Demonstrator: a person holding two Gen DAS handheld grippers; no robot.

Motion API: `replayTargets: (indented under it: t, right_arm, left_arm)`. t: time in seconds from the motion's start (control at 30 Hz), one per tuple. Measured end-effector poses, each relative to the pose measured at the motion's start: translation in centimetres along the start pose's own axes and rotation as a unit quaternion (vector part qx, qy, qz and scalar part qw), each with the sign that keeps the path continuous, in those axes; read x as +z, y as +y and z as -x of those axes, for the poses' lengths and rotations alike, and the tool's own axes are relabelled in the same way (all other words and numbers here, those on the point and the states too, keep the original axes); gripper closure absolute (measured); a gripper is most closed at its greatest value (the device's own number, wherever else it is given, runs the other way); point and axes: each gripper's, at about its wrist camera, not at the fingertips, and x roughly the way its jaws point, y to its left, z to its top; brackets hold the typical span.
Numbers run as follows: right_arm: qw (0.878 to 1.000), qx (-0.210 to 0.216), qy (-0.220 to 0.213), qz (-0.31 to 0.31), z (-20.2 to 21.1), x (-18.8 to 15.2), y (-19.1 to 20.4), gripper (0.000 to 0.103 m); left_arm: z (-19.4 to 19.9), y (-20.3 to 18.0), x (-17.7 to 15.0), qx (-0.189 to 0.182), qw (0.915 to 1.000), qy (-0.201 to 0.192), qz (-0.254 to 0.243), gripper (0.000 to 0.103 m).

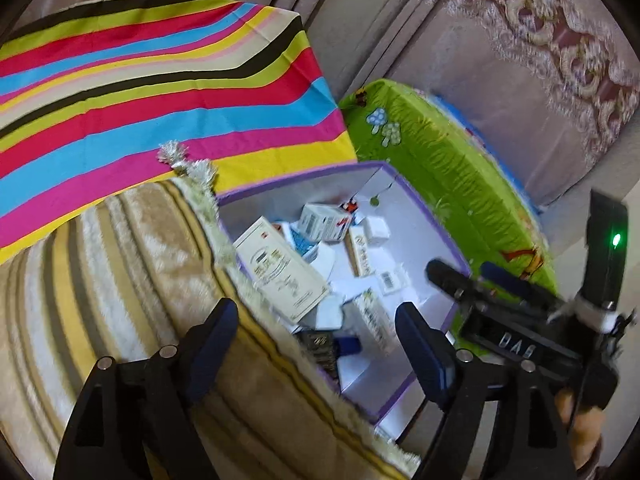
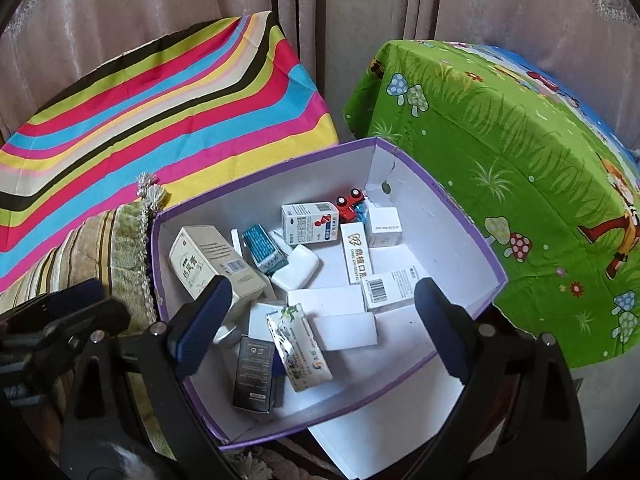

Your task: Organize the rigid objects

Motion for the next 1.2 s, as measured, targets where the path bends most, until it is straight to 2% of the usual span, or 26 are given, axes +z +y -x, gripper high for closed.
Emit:
replayTargets:
  t: [0.13,0.33,0.57,0.7,1.2]
  right_arm:
    - [1.000,-0.018,-0.003,0.007,1.1,-0.3,0.2,0.009]
    - [1.000,-0.021,-0.015,0.013,2.6,-1.1,0.6,0.009]
    - [1.000,-0.023,-0.001,0.017,1.7,-1.5,1.1,0.009]
    - [1.000,-0.011,0.005,0.008,1.5,-1.7,0.9,0.009]
    - [1.000,-0.014,0.014,0.006,1.1,-1.9,0.8,0.009]
  left_arm:
    - [0.4,0.5,-0.2,-0.006,0.9998,-0.002,0.019,0.021]
    - [0.5,0.7,-0.5,-0.014,0.9997,-0.014,0.017,0.021]
    - [0.2,0.4,-0.4,-0.015,0.9999,-0.004,-0.001,0.017]
    - [0.2,0.6,-0.4,-0.017,0.9998,-0.003,0.001,0.017]
    - [0.0,0.5,-0.4,-0.019,0.9998,-0.003,-0.004,0.014]
